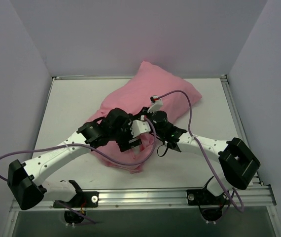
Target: Remove the pillowcase from the pillow
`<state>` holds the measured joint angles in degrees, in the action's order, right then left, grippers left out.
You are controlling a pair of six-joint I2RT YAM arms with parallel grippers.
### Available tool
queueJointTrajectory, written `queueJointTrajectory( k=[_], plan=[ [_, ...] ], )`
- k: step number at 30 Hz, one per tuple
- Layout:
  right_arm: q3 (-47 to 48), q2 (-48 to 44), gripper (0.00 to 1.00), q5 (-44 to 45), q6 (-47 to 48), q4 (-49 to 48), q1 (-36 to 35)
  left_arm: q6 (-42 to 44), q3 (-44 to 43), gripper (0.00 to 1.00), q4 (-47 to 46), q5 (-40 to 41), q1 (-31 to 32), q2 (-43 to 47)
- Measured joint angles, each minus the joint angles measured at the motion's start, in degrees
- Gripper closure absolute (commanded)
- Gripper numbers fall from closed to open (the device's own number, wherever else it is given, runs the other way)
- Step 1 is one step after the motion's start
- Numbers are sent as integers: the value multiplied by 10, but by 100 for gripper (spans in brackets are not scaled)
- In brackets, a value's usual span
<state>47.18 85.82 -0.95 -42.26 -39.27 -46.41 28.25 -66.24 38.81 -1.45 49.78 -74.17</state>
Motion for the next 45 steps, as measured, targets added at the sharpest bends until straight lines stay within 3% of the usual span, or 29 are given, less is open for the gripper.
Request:
queueJointTrajectory(
  k=[5, 10, 21, 23, 24, 26, 30, 38, 39, 40, 41, 42, 44, 45],
  plan=[
    [-13, 0, 100, -9, -13, -23, 8, -98, -2, 10, 0, -36, -1, 31],
    [-28, 0, 100, -16, -25, -38, 17, -157, -9, 8, 0, -18, -9, -2],
    [-35, 0, 100, -19, -36, -55, 19, -157, 4, 6, -46, 58, -21, -55],
    [-36, 0, 100, -20, -37, -56, 19, -146, 19, 16, -60, 64, -22, -60],
    [-37, 0, 100, -18, -38, -52, 20, -139, 30, 32, -71, 65, -23, -62],
    [-40, -1, 100, -19, -37, -43, 27, -121, 45, 45, -84, 68, -27, -63],
    [-45, -29, 100, -25, -31, -14, 57, -99, 55, 98, -89, 58, -50, -66],
    [-39, -71, 100, -47, 4, 35, 115, -125, 14, 98, -43, 7, -76, -65],
    [-29, -70, 97, -50, 13, 51, 119, -135, -5, 98, -26, 0, -79, -66],
    [-16, -66, 87, -51, 22, 66, 123, -146, -29, 98, -8, -6, -81, -69],
    [4, -61, 59, -52, 33, 85, 127, -156, -59, 98, 9, -12, -84, -77],
    [29, -55, 49, -52, 40, 104, 131, -167, -88, 98, 19, -17, -86, -86],
    [81, -47, 37, -49, 66, 144, 138, -187, -142, 98, 34, -24, -90, -107],
    [105, -46, 35, -46, 76, 164, 139, -194, -164, 98, 37, -28, -92, -117]
  ],
)
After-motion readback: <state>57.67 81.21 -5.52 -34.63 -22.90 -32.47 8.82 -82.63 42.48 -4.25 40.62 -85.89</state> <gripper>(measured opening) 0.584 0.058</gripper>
